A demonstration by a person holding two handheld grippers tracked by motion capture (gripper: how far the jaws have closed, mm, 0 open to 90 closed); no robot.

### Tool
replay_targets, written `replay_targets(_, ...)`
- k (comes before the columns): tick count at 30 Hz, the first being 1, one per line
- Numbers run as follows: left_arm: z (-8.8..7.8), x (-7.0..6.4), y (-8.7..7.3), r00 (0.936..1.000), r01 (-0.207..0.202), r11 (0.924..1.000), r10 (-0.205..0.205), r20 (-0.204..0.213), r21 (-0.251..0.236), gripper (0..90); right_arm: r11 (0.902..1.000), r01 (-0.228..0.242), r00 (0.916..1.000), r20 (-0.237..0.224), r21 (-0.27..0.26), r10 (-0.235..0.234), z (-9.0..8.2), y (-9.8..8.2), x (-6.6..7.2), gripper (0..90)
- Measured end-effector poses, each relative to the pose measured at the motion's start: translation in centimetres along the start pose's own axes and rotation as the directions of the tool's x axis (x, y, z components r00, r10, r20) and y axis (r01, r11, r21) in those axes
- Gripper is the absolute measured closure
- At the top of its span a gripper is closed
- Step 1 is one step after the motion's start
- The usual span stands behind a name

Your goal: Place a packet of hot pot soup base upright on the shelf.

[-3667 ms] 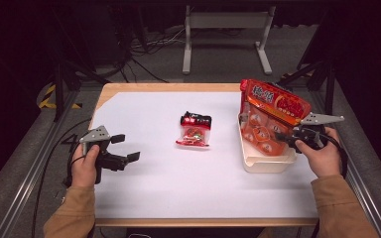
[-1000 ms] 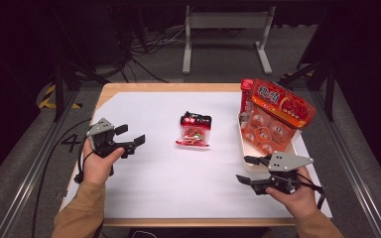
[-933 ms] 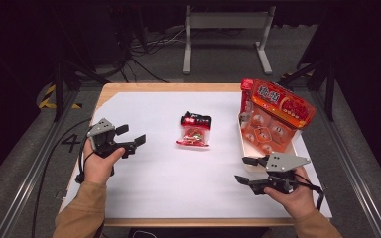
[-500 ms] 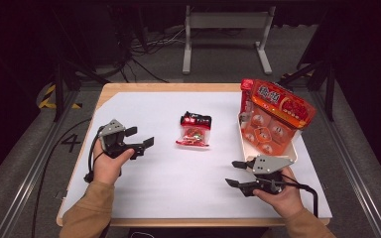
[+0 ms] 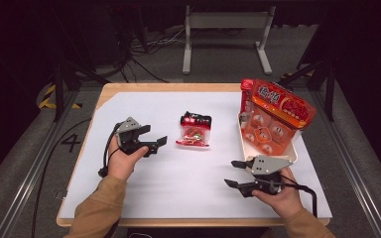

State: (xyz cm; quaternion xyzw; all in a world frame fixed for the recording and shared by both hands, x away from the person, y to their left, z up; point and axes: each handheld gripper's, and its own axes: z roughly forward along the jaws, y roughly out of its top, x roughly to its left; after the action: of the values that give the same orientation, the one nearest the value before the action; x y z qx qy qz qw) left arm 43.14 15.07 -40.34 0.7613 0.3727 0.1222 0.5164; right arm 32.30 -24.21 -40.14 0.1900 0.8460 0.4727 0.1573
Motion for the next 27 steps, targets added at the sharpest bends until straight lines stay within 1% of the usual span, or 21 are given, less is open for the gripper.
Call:
replay_targets(2, 0.7, 0.0, 0.2, 0.9998, 0.013, 0.9999, -0.013, 0.015, 0.007, 16.0, 1.0000, 0.004, 1.0000, 0.003, 0.004, -0.004, 0.0, 0.0, 0.0, 36.9)
replay_targets(5, 1.7, 0.1, 0.4, 0.9982, 0.031, 0.9995, -0.031, 0.051, 0.010, 18.5, 1.0000, 0.006, 1.0000, 0.004, 0.008, -0.006, 0.0, 0.0, 0.0, 36.4)
replay_targets(7, 2.6, 0.1, 0.3, 0.9979, 0.036, 0.9991, -0.037, 0.053, 0.020, 18.6, 0.9999, 0.006, 1.0000, 0.007, 0.011, -0.006, 0.1, 0.0, 0.0, 36.3)
replay_targets(8, 2.6, 0.1, 0.3, 0.9979, 0.036, 0.9991, -0.037, 0.053, 0.020, 18.6, 0.9999, 0.006, 1.0000, 0.007, 0.011, -0.006, 0.1, 0.0, 0.0, 36.3)
replay_targets(9, 3.0, 0.0, 0.3, 0.9973, 0.043, 0.9987, -0.044, 0.058, 0.027, 18.6, 0.9999, 0.007, 0.9999, 0.008, 0.014, -0.007, 0.1, 0.0, 0.0, 36.3)
replay_targets(10, 3.4, 0.0, 0.3, 0.9968, 0.049, 0.9982, -0.051, 0.061, 0.035, 18.5, 0.9999, 0.006, 0.9999, 0.008, 0.011, -0.007, 0.1, 0.0, 0.0, 36.3)
replay_targets(11, 4.1, -0.1, 0.4, 0.9965, 0.051, 0.9972, -0.055, 0.063, 0.054, 18.5, 0.9999, 0.008, 0.9999, 0.010, 0.011, -0.009, 0.0, 0.0, 0.0, 36.3)
replay_targets(12, 4.1, -0.1, 0.4, 0.9965, 0.051, 0.9972, -0.055, 0.063, 0.054, 18.6, 0.9999, 0.008, 0.9999, 0.010, 0.011, -0.009, 0.0, 0.0, 0.0, 36.3)
replay_targets(14, 4.8, -0.3, 0.5, 0.9972, 0.043, 0.9959, -0.048, 0.058, 0.080, 19.3, 0.9999, 0.011, 0.9999, 0.012, 0.010, -0.011, 0.0, 0.0, 0.0, 36.3)
replay_targets(15, 5.4, -0.4, 0.7, 0.9990, 0.017, 0.9940, -0.022, 0.038, 0.108, 21.7, 0.9999, 0.012, 0.9998, 0.013, 0.008, -0.012, -0.1, 0.0, 0.0, 36.2)
replay_targets(16, 5.4, -0.4, 0.7, 0.9990, 0.017, 0.9940, -0.022, 0.038, 0.108, 23.3, 0.9999, 0.009, 0.9999, 0.013, 0.007, -0.010, -0.1, 0.0, 0.0, 36.1)
replay_targets(17, 5.7, -0.4, 0.7, 0.9989, 0.019, 0.9923, -0.024, 0.041, 0.123, 25.8, 1.0000, 0.006, 0.9999, 0.012, 0.006, -0.006, -0.2, 0.1, 0.0, 36.2)
replay_targets(18, 5.7, -0.4, 0.7, 0.9989, 0.019, 0.9923, -0.024, 0.041, 0.123, 28.0, 1.0000, 0.006, 0.9999, 0.012, 0.006, -0.006, -0.2, 0.1, 0.0, 36.2)
replay_targets(19, 6.0, -0.4, 0.7, 0.9983, 0.023, 0.9932, -0.029, 0.050, 0.114, 28.0, 1.0000, 0.000, 1.0000, 0.009, 0.001, 0.000, -0.2, 0.1, -0.1, 36.1)
replay_targets(21, 6.4, -0.3, 0.6, 0.9979, 0.015, 0.9937, -0.022, 0.060, 0.111, 30.2, 1.0000, -0.001, 1.0000, 0.010, 0.001, 0.001, -0.3, 0.1, -0.2, 36.0)
replay_targets(22, 6.7, -0.2, 0.6, 0.9981, 0.008, 0.9938, -0.014, 0.059, 0.111, 31.1, 1.0000, -0.003, 0.9999, 0.011, 0.002, 0.003, -0.3, 0.0, -0.2, 36.1)
replay_targets(26, 7.5, -0.3, 0.5, 0.9977, 0.019, 0.9927, -0.027, 0.063, 0.119, 34.4, 1.0000, 0.002, 0.9999, 0.014, 0.007, -0.002, -0.2, 0.0, -0.2, 36.1)
replay_targets(27, 7.9, -0.3, 0.4, 0.9978, 0.015, 0.9927, -0.022, 0.062, 0.119, 34.5, 1.0000, 0.002, 0.9999, 0.014, 0.007, -0.002, -0.2, 0.0, -0.2, 36.1)
